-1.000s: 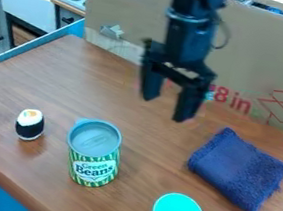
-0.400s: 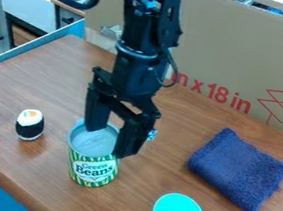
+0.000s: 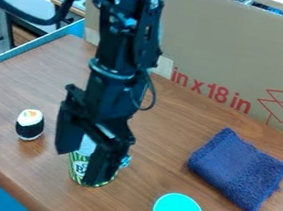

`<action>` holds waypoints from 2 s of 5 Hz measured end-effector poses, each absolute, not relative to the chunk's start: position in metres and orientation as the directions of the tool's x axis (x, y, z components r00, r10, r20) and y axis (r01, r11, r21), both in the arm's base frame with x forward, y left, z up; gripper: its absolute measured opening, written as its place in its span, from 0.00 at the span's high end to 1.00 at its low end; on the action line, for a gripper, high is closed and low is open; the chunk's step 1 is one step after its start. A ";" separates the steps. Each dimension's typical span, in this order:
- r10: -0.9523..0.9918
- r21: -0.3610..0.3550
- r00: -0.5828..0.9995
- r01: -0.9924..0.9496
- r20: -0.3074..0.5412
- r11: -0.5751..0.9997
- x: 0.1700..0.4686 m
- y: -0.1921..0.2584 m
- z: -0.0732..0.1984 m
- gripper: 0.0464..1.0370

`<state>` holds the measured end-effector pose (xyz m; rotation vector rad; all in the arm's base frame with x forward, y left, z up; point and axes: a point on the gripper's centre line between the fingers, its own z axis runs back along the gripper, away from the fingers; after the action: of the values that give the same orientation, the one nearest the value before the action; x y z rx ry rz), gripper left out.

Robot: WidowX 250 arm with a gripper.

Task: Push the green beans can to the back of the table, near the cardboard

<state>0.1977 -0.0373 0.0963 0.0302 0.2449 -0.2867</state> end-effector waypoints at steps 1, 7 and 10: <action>-0.239 -0.009 0.931 0.246 -0.277 0.969 0.187 -0.025 0.085 0.04; -0.303 -0.036 0.942 0.301 -0.145 0.953 0.270 -0.005 0.027 0.04; -0.151 -0.128 0.988 0.152 0.012 0.980 0.347 0.013 0.032 0.04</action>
<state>0.3467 0.0134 0.0320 -0.1286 -0.0027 -0.1525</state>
